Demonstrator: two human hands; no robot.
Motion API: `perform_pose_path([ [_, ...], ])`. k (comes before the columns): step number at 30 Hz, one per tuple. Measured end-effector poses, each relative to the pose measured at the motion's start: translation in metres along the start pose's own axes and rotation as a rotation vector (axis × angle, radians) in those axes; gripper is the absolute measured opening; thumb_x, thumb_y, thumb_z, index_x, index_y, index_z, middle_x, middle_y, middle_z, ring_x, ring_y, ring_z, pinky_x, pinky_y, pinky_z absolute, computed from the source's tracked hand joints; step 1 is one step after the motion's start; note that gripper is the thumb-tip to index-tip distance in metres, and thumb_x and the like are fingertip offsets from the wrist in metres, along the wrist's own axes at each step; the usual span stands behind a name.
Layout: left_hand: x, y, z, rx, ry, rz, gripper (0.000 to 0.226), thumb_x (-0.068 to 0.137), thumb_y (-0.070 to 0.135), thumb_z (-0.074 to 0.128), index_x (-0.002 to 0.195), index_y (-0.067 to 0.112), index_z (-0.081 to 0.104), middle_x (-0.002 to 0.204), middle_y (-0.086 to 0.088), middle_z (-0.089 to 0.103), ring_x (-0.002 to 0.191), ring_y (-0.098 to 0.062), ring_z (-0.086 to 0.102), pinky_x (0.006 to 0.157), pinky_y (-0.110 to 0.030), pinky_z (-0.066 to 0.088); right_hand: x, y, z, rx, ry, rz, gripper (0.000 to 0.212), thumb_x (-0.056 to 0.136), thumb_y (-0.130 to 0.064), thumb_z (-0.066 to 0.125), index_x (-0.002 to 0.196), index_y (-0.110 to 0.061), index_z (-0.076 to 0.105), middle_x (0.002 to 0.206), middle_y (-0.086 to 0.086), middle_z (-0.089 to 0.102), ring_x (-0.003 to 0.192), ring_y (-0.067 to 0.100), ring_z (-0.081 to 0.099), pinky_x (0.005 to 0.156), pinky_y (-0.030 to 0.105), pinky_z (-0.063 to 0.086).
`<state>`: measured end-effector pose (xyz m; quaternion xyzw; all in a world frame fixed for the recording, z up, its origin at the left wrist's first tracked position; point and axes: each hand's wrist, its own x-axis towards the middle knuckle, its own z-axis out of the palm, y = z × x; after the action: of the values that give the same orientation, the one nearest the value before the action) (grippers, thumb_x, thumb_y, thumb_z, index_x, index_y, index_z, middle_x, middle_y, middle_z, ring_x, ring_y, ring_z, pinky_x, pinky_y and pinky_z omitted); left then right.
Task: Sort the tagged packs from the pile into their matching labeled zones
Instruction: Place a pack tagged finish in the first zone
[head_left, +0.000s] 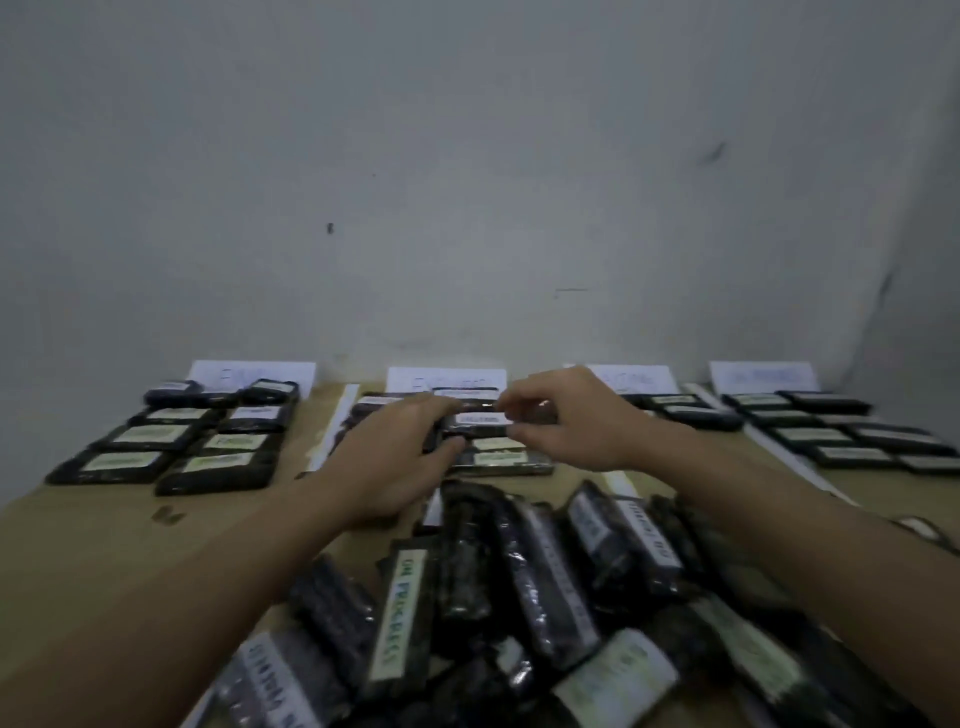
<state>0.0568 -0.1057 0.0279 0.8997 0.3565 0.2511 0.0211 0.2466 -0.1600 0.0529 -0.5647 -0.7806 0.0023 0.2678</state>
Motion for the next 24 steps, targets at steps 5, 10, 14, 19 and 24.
perform_pose_path([
  [5,0.033,0.062,0.024,-0.096,-0.101,0.108,0.039,0.092,0.033,0.05,0.129,0.02,0.049,0.132,0.001,0.054,0.123,-0.018,0.047,0.099,-0.03,0.038,-0.062,0.045,-0.046,-0.095,0.011,0.122,0.02,0.082,-0.013,0.067,0.101,-0.01,0.071,0.091,0.003,0.071,0.082,0.012,0.063,0.075,0.013,0.046],
  [10,0.056,0.109,0.048,-0.093,-0.208,0.214,0.041,0.095,0.033,0.045,0.134,0.02,0.044,0.137,0.002,0.048,0.123,-0.016,0.045,0.099,-0.028,0.036,-0.107,0.085,-0.073,-0.138,0.011,0.253,0.019,0.082,-0.013,0.067,0.101,-0.012,0.071,0.091,0.0,0.072,0.079,0.004,0.063,0.069,0.0,0.039],
  [14,0.067,0.134,0.066,-0.089,-0.277,0.26,0.041,0.096,0.034,0.043,0.134,0.02,0.042,0.14,0.003,0.045,0.127,-0.015,0.042,0.103,-0.029,0.035,-0.138,0.1,-0.089,-0.126,-0.171,0.373,0.028,0.082,-0.013,0.065,0.109,-0.021,0.067,0.098,-0.013,0.064,0.092,-0.001,0.056,0.07,-0.001,0.037],
  [19,0.073,0.15,0.083,-0.107,-0.312,0.299,0.041,0.095,0.035,0.043,0.133,0.019,0.044,0.139,0.003,0.046,0.126,-0.015,0.042,0.103,-0.032,0.036,-0.157,0.109,-0.096,-0.192,-0.462,0.493,0.042,0.081,-0.013,0.058,0.12,-0.03,0.059,0.119,-0.009,0.056,0.109,0.008,0.049,0.093,0.02,0.039],
  [24,0.072,0.159,0.095,-0.296,-0.297,0.242,0.037,0.094,0.035,0.047,0.126,0.019,0.051,0.129,0.004,0.055,0.116,-0.01,0.049,0.089,-0.02,0.037,-0.163,0.12,-0.096,-0.153,-0.158,0.413,0.055,0.074,-0.017,0.075,0.124,-0.032,0.056,0.112,-0.015,0.056,0.106,0.001,0.051,0.089,0.013,0.039],
])
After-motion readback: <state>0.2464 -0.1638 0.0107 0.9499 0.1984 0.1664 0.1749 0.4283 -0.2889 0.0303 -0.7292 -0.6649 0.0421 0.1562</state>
